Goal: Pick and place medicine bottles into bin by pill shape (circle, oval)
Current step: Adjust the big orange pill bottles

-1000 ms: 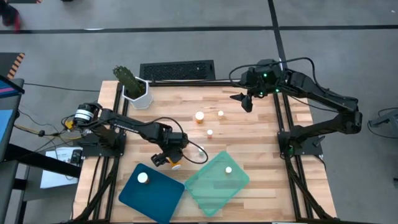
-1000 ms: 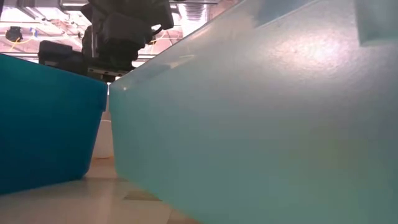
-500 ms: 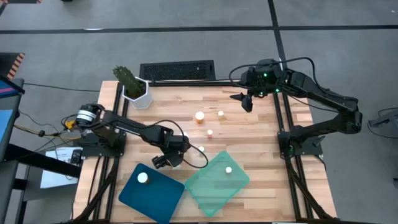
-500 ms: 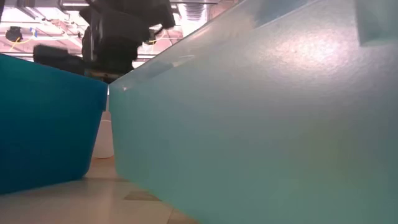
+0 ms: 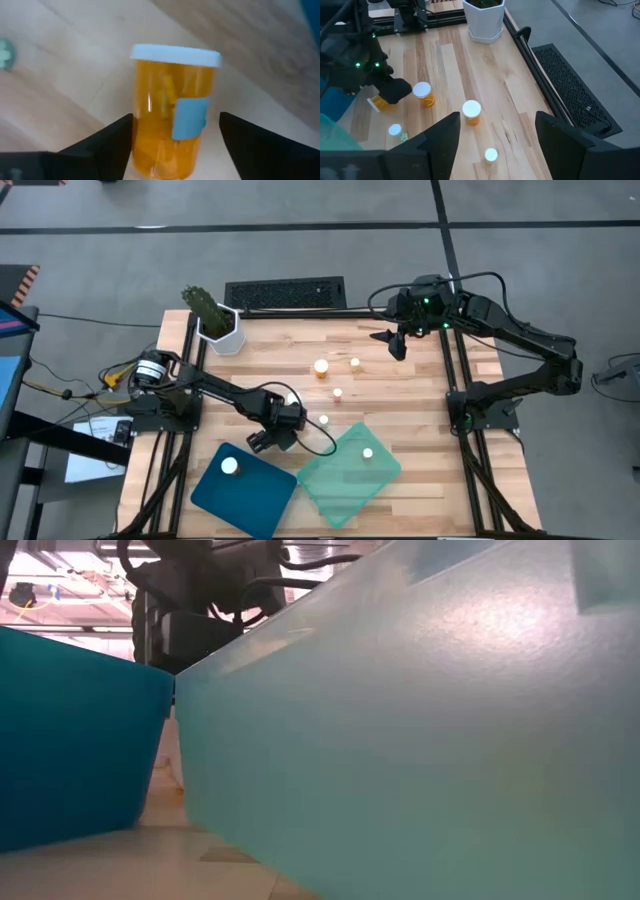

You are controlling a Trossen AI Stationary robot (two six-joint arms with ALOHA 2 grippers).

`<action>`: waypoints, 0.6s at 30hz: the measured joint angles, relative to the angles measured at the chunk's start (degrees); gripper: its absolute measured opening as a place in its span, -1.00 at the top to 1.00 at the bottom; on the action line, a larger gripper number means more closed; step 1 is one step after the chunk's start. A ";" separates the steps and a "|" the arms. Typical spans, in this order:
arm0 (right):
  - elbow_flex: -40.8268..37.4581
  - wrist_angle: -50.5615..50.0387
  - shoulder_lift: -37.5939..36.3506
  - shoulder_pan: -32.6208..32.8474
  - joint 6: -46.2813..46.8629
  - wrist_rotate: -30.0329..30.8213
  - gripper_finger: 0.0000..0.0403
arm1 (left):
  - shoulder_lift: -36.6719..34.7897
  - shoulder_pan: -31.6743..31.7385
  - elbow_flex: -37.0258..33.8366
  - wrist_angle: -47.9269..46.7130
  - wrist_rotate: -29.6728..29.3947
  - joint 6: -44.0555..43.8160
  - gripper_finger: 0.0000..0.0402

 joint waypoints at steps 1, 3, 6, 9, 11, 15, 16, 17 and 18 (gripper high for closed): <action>0.00 0.00 0.02 0.00 0.00 0.00 -0.33 | 0.00 -0.21 0.00 -0.01 0.05 -0.34 -0.33; 0.00 0.00 0.02 0.00 0.00 0.00 -0.33 | 0.00 -0.65 -0.01 0.08 0.05 -0.84 -0.25; 0.00 -0.02 0.02 0.00 0.00 0.00 -0.33 | 0.00 -1.15 0.00 0.70 0.00 -1.65 -0.14; 0.02 -0.02 0.02 0.00 0.07 0.00 -0.33 | 0.00 -1.33 0.00 0.63 -0.97 -3.39 -0.02; 0.02 -0.02 0.02 0.00 0.07 0.00 -0.33 | 0.00 -1.33 -0.01 0.63 -1.27 -5.50 0.06; 0.02 -0.07 0.02 0.00 0.15 0.00 -0.33 | -0.03 -1.32 -0.02 0.55 -1.53 -10.74 0.18; 0.02 -0.07 0.02 0.00 0.15 0.00 -0.33 | -0.16 -1.31 -0.02 0.42 -1.59 -12.56 0.19; 0.02 -0.09 0.02 0.00 0.13 0.00 -0.33 | -0.38 -1.31 -0.02 0.01 -1.63 -14.45 0.19; 0.02 -0.09 0.02 0.00 0.13 0.00 -0.33 | -0.59 -1.31 -0.03 -0.09 -1.65 -16.46 0.17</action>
